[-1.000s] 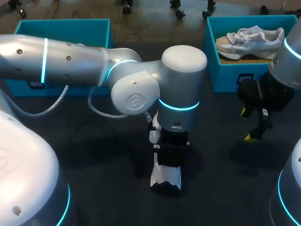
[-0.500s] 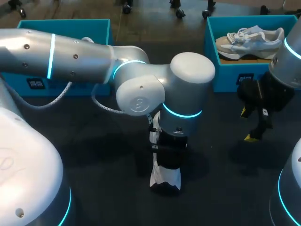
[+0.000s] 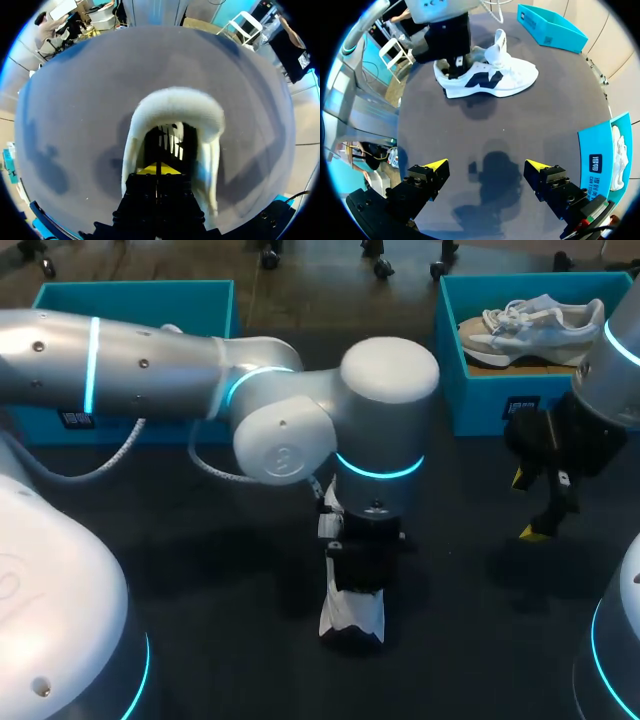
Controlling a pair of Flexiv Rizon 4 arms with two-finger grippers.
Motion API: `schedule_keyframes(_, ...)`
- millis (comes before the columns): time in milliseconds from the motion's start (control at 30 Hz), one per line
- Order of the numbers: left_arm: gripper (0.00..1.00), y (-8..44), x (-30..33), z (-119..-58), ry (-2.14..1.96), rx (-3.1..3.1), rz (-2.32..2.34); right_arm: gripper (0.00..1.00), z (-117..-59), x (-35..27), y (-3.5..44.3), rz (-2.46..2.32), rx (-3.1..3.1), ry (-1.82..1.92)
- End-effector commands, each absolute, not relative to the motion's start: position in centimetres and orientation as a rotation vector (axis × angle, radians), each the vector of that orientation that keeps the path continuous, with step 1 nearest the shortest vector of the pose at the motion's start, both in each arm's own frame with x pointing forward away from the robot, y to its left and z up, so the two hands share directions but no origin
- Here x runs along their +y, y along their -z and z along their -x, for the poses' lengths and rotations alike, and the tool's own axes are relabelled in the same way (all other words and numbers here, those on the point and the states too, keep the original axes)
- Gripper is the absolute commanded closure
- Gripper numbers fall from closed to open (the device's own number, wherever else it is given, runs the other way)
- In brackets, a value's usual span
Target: Take the shoe out of the shoebox, open the shoe tongue, remove and reinsert the insole, then place the shoe into the shoebox
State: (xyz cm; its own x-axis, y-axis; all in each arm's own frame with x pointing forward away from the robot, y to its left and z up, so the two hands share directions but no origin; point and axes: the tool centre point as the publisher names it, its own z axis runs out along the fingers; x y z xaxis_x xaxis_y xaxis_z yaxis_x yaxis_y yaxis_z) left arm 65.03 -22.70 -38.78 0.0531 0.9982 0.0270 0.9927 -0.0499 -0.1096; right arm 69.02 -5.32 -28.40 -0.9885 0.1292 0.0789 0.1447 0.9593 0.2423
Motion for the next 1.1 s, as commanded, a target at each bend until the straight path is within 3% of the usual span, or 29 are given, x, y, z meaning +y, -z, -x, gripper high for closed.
schedule_keyframes(33, 1.00, 36.3, -20.8, -65.3, -0.146, -2.142, 2.251, 0.00, -69.0, -5.3, 28.5, 0.212, -3.048, 0.383)
schedule_keyframes(667, 1.00, 37.8, -22.1, -67.3, -0.103, -2.175, 2.207, 0.00, -69.0, -5.3, 28.5, 0.212, -3.048, 0.383)
schedule_keyframes(700, 0.94, 37.7, -22.1, -67.3, -0.103, -2.173, 2.208, 0.00, -69.0, -5.3, 28.5, 0.212, -3.048, 0.383)
schedule_keyframes(767, 0.55, 37.6, -22.0, -67.4, -0.102, -2.172, 2.210, 0.00, -69.0, -5.3, 28.5, 0.212, -3.048, 0.383)
schedule_keyframes(800, 0.32, 37.5, -21.9, -67.4, -0.099, -2.173, 2.208, 0.00, -69.0, -5.3, 28.5, 0.212, -3.048, 0.383)
schedule_keyframes(833, 0.00, 37.5, -21.8, -67.5, -0.091, -2.174, 2.202, 0.00, -69.0, -5.3, 28.5, 0.212, -3.048, 0.383)
schedule_keyframes(1100, 0.00, 37.0, -21.6, -67.3, -0.051, -2.167, 2.211, 0.00, -69.0, -5.3, 28.5, 0.212, -3.048, 0.383)
